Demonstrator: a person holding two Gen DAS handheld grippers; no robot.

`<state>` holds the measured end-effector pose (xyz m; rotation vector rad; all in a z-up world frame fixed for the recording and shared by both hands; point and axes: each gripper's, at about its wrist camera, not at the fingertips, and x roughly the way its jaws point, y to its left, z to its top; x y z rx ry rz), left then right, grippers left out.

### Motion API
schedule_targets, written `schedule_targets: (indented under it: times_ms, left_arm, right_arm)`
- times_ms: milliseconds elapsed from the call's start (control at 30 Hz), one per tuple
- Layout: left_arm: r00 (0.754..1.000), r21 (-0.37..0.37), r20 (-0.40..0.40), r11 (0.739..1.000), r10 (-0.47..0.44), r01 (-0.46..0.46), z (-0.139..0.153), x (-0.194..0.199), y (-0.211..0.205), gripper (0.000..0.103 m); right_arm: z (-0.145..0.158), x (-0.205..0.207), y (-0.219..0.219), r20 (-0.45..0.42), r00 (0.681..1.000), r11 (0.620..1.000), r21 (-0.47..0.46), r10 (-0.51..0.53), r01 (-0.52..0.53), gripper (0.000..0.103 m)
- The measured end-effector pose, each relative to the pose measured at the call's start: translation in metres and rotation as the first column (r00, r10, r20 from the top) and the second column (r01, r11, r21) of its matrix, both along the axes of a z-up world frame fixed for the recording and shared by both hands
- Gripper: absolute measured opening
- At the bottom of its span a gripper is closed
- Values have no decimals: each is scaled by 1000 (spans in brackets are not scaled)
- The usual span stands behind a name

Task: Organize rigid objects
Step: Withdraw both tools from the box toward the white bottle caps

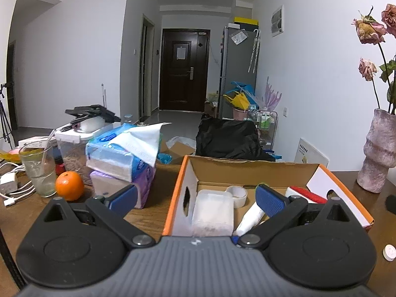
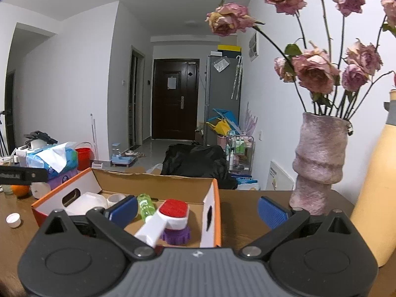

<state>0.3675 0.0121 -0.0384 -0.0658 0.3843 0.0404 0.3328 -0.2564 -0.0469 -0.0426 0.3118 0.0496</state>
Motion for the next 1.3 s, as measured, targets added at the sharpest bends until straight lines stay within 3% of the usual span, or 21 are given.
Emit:
schedule_targets:
  times_ms: [367, 933, 1300]
  left_arm:
    - [999, -7, -31, 999, 37, -38, -12, -24, 33, 103]
    - [990, 32, -91, 994, 109, -107, -35, -55, 81, 103]
    - [987, 30, -121, 994, 107, -104, -43, -49, 85, 103]
  right_arm:
    - [-13, -29, -30, -23, 999, 999, 5, -41, 42, 103]
    - [-55, -48, -67, -168, 978, 992, -41, -126, 121, 103]
    - [-84, -14, -86, -276, 949, 988, -22, -153, 153, 82]
